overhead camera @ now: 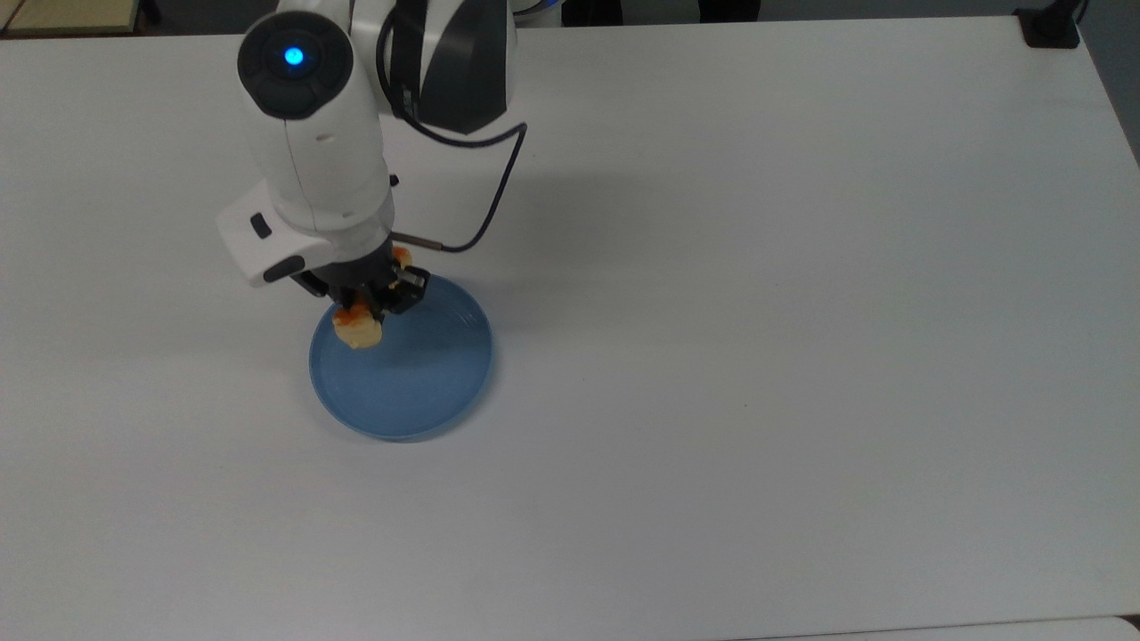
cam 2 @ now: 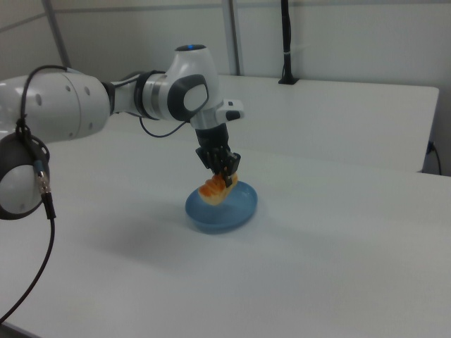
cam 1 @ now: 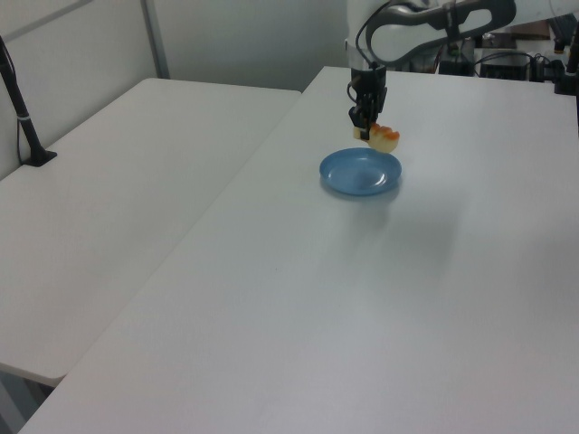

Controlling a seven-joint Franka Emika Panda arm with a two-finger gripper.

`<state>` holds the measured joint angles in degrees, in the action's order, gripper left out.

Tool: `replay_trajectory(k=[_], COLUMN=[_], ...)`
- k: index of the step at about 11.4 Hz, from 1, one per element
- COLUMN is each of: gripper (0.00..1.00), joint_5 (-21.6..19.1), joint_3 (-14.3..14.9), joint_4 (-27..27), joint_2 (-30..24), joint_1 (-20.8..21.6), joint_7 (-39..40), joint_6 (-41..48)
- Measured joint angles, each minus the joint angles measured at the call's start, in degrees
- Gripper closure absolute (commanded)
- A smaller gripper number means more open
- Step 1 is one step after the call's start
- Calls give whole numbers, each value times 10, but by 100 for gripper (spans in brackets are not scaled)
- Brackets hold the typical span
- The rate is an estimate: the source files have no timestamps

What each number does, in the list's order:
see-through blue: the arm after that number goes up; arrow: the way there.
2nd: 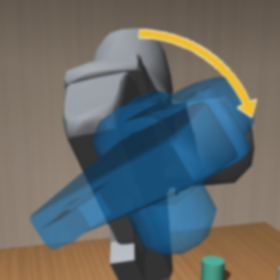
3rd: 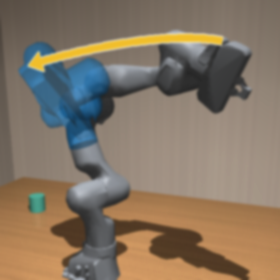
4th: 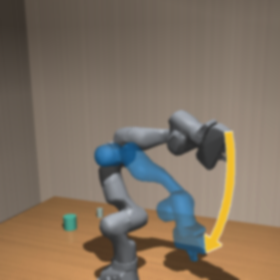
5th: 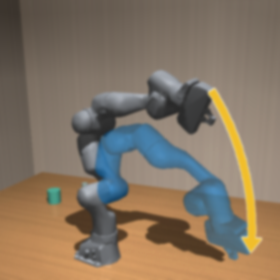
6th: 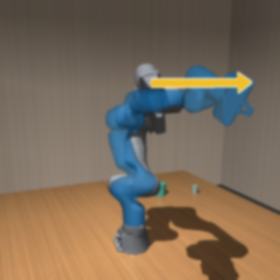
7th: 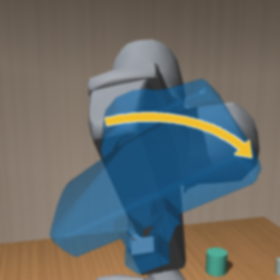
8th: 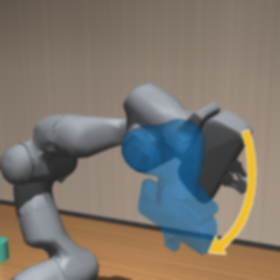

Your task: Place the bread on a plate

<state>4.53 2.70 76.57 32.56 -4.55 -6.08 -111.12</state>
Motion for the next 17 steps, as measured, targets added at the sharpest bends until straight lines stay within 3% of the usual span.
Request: replay_trajectory(k=[4,5,6,7,8,15,17], gripper=[75,64,43,30,25,13,7], joint_5=[0,0,0,0,0,1,1], joint_3=[-1,-1,-1,-1,-1,0,1], joint_4=[-31,-32,-32,-32,-32,-38,-50], joint_2=[55,61,64,65,65,64,26], joint_1=[6,9,12,15,16,14,6], joint_7=[-38,-43,-48,-53,-55,-67,-68], joint_6=[-35,-35,-36,-36,-36,-36,-5])
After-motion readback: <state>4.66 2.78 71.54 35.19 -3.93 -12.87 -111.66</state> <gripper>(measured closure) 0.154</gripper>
